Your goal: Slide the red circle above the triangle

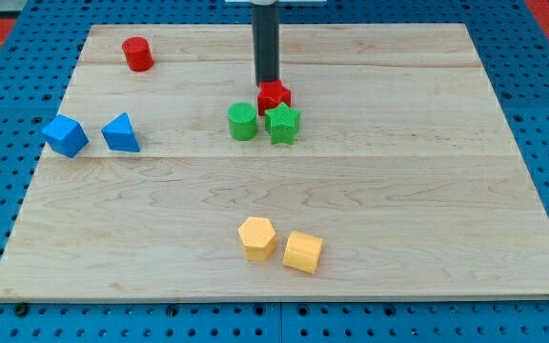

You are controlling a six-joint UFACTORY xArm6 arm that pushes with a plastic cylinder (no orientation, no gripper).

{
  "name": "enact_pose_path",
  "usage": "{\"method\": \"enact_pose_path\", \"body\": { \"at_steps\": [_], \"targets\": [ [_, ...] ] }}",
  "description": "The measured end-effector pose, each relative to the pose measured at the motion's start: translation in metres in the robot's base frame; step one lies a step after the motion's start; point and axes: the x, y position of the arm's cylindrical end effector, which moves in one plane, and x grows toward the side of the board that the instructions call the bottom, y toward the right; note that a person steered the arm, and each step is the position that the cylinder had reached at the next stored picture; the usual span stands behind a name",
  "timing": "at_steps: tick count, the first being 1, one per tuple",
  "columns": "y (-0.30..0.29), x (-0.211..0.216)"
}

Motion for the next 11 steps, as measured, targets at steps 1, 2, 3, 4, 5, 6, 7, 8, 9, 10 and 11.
{"method": "enact_pose_path", "body": {
  "at_steps": [1, 2, 3, 4, 5, 6, 7, 8, 9, 10, 11],
  "targets": [
    [-0.006, -0.007],
    [-0.112, -0.043],
    [-0.198, -0.061],
    [-0.138, -0.124],
    [-0.177, -0.126],
    [-0.269, -0.126],
    [-0.247, -0.093],
    [-0.156, -0.043],
    [-0.172, -0.075],
    [-0.246, -0.116],
    [-0.251, -0.066]
  ]
}}
